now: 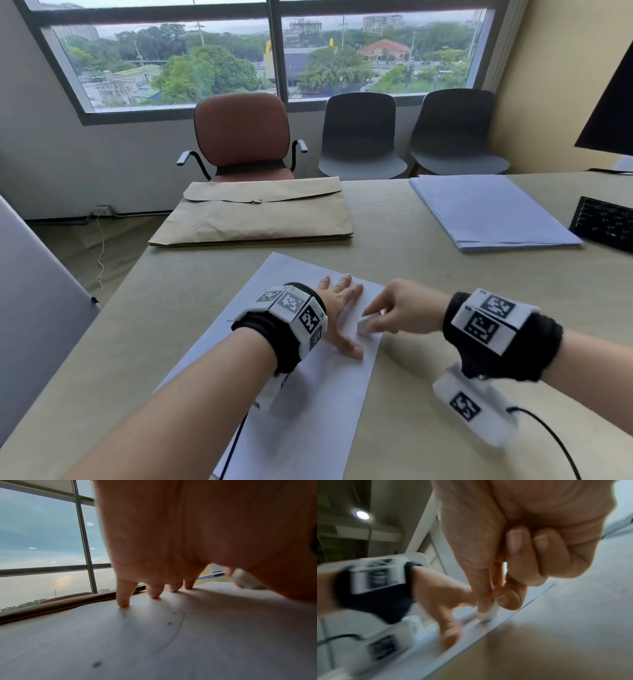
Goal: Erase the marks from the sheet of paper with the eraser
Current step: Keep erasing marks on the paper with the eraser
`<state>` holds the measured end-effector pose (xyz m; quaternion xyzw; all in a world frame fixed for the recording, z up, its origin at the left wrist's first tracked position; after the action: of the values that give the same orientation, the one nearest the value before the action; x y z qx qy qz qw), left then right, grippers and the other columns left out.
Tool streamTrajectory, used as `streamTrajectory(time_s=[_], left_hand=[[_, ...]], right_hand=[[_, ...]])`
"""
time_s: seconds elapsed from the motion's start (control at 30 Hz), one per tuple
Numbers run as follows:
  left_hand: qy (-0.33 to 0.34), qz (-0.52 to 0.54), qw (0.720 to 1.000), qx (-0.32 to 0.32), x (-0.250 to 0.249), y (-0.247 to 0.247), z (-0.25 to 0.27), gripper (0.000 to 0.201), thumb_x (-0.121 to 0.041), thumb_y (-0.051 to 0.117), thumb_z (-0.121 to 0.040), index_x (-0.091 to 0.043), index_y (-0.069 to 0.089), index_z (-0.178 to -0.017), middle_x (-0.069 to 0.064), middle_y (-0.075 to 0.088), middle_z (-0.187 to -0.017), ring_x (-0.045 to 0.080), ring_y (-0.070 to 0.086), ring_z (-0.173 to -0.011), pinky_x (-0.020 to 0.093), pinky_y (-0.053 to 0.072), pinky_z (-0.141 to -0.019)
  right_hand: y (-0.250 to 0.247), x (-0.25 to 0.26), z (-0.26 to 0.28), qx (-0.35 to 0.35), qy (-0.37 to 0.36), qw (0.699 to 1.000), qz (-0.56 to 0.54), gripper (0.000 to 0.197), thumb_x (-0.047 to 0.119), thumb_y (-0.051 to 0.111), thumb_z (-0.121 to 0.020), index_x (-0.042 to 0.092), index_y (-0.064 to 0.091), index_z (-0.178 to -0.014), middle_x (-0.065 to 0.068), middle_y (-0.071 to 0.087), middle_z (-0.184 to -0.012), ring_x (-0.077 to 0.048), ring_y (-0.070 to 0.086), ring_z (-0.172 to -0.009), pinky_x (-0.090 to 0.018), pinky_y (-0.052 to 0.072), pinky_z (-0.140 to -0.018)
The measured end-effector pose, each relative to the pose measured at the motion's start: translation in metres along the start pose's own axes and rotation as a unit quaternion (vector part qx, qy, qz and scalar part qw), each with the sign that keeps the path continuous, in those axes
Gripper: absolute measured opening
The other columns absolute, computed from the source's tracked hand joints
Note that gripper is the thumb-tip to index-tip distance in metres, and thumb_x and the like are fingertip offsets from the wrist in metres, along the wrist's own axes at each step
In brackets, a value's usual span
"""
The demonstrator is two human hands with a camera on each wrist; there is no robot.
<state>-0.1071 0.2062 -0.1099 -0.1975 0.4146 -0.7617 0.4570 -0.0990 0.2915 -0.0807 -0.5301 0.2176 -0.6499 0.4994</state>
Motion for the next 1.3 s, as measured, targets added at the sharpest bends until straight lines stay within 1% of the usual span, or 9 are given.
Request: streamTrajectory(time_s=[0.17,0.3,0.53,0.7,0.9,1.0,1.1,1.2,1.3], left_hand=[[0.002,0.000,1.000,0.006,0.000,0.002,0.001,0.111,-0.057,0.064,-0.078,-0.028,-0.017,-0.148,-0.007,-0.023,-0.156,0.025,-0.015,-0.145,0.054,0.005,-0.116],[0.002,-0.003,1.000,0.007,-0.002,0.001,0.001,0.111,-0.055,0.064,-0.079,-0.025,-0.019,-0.148,-0.005,-0.023,-0.156,0.027,-0.015,-0.145,0.053,0.003,-0.116],[0.004,-0.007,1.000,0.003,-0.001,0.001,0.001,0.110,-0.056,0.063,-0.079,-0.026,-0.018,-0.148,-0.005,-0.022,-0.156,0.026,-0.014,-0.145,0.052,0.004,-0.116],[-0.004,-0.023,1.000,0.012,-0.001,0.002,0.000,0.112,-0.058,0.062,-0.079,-0.025,-0.020,-0.147,-0.005,-0.024,-0.156,0.026,-0.014,-0.145,0.052,0.004,-0.116],[-0.004,-0.017,1.000,0.010,-0.002,0.002,0.001,0.111,-0.057,0.062,-0.079,-0.025,-0.019,-0.148,-0.004,-0.022,-0.156,0.027,-0.014,-0.145,0.052,0.004,-0.116],[-0.008,-0.018,1.000,0.011,-0.001,0.002,0.001,0.112,-0.057,0.062,-0.079,-0.025,-0.020,-0.147,-0.005,-0.023,-0.156,0.026,-0.014,-0.145,0.053,0.004,-0.116],[-0.009,-0.021,1.000,0.013,-0.001,0.001,0.001,0.113,-0.057,0.063,-0.078,-0.025,-0.020,-0.147,-0.004,-0.024,-0.156,0.026,-0.015,-0.145,0.053,0.004,-0.115],[-0.009,-0.029,0.999,0.017,-0.001,0.001,0.002,0.115,-0.057,0.065,-0.077,-0.026,-0.021,-0.147,-0.005,-0.024,-0.155,0.026,-0.015,-0.145,0.054,0.005,-0.116],[-0.011,-0.030,0.999,0.017,-0.002,0.001,0.003,0.115,-0.057,0.065,-0.077,-0.025,-0.020,-0.147,-0.004,-0.024,-0.156,0.026,-0.015,-0.145,0.055,0.006,-0.116]], right_hand=[[-0.020,-0.017,-0.018,-0.071,0.017,0.997,-0.010,0.031,0.032,0.062,-0.085,0.017,0.068,-0.111,0.015,0.050,-0.063,0.000,0.046,-0.060,-0.020,0.038,-0.068],[0.006,-0.003,0.009,-0.021,-0.030,0.999,0.011,0.021,0.032,0.061,-0.086,0.016,0.073,-0.088,0.009,0.043,-0.050,0.001,0.043,-0.042,-0.011,0.031,-0.046],[-0.023,-0.014,-0.015,-0.064,0.020,0.998,-0.007,0.033,0.034,0.063,-0.084,0.018,0.068,-0.112,0.014,0.052,-0.059,-0.002,0.048,-0.061,-0.021,0.038,-0.070],[0.009,-0.002,0.014,0.011,-0.021,1.000,0.009,0.020,0.032,0.062,-0.085,0.028,0.068,-0.067,0.011,0.046,-0.041,-0.002,0.042,-0.044,-0.016,0.032,-0.052],[-0.024,-0.021,-0.009,-0.067,0.036,0.997,-0.009,0.027,0.033,0.064,-0.083,0.016,0.072,-0.104,0.013,0.052,-0.059,-0.003,0.047,-0.059,-0.021,0.040,-0.067],[-0.008,-0.013,0.001,-0.047,0.012,0.999,0.002,0.018,0.028,0.061,-0.085,0.022,0.072,-0.073,0.010,0.051,-0.057,-0.003,0.043,-0.056,-0.019,0.038,-0.059],[0.013,-0.001,0.019,0.020,-0.006,1.000,0.001,0.039,0.030,0.062,-0.084,0.025,0.053,-0.046,0.011,0.044,-0.035,-0.002,0.041,-0.039,-0.012,0.028,-0.044],[-0.009,-0.012,0.007,-0.025,0.029,0.999,-0.025,0.010,0.031,0.066,-0.082,0.026,0.072,-0.076,0.013,0.050,-0.044,0.000,0.045,-0.048,-0.015,0.035,-0.050],[-0.023,-0.022,-0.005,-0.083,0.045,0.995,-0.029,0.018,0.028,0.063,-0.084,0.016,0.074,-0.092,0.012,0.048,-0.054,-0.003,0.042,-0.055,-0.022,0.037,-0.056]])
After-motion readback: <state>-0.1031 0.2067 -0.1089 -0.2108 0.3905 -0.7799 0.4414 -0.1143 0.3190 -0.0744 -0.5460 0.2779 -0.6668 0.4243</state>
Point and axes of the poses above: each hand's wrist, its own z-axis away from the middle knuckle, its own y-axis out of the palm, x = y × z, the point moved 9 cm from there along -z, towards the middle knuckle
